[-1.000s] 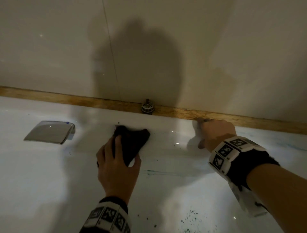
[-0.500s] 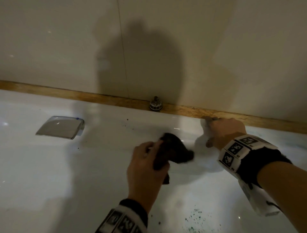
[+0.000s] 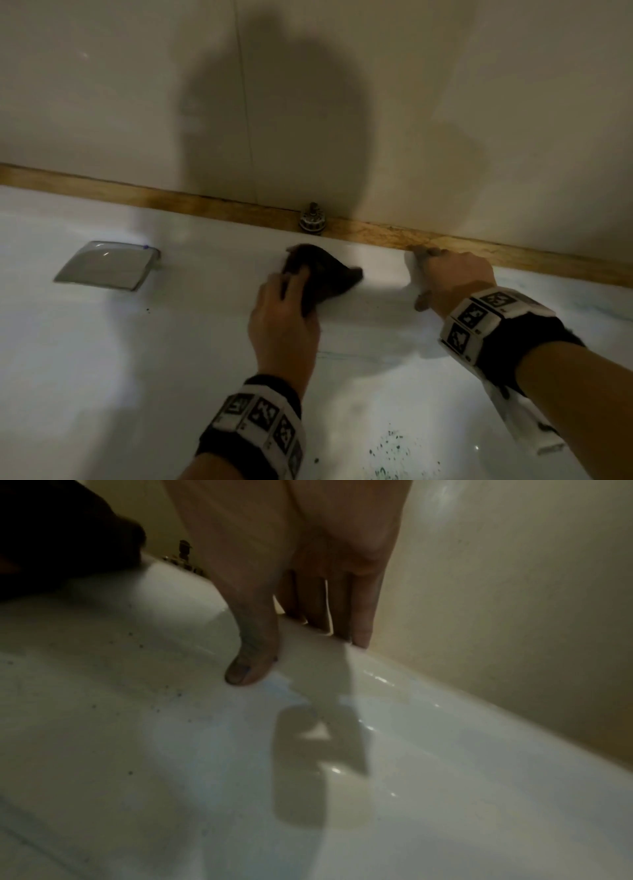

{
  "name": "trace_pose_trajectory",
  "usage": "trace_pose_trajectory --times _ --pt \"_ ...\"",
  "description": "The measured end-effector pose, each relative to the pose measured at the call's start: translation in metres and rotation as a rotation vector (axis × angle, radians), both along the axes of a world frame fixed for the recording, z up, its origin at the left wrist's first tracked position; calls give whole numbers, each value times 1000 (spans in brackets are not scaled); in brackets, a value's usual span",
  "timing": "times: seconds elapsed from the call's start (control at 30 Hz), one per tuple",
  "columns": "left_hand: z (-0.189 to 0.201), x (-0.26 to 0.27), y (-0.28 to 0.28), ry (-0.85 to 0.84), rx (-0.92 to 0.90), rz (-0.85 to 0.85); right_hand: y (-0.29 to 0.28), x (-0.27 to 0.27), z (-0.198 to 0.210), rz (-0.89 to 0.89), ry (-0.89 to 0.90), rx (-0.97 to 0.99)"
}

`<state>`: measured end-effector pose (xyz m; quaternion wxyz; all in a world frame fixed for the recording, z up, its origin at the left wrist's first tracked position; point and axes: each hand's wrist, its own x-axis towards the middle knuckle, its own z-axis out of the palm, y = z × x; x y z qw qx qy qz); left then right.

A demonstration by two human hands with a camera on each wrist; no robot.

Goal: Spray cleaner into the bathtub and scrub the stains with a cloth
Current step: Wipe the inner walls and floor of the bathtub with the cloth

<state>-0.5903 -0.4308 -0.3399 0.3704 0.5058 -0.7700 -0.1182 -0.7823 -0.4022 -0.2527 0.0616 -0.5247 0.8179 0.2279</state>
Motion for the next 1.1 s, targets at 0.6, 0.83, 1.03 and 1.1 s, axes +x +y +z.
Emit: trace_pose_trajectory --times 0.6,0.83,1.03,1.1 --pt "12 -36 39 -235 75 -351 23 -8 -4 72 -196 -156" --pt "31 -26 83 334 565 -136 135 26 -19 -183 -834 -846" --pt "49 -38 129 488 684 -179 146 60 -35 -509 -1568 -708" --pt "53 -40 129 427 766 -340 149 53 -36 -532 -1619 -781"
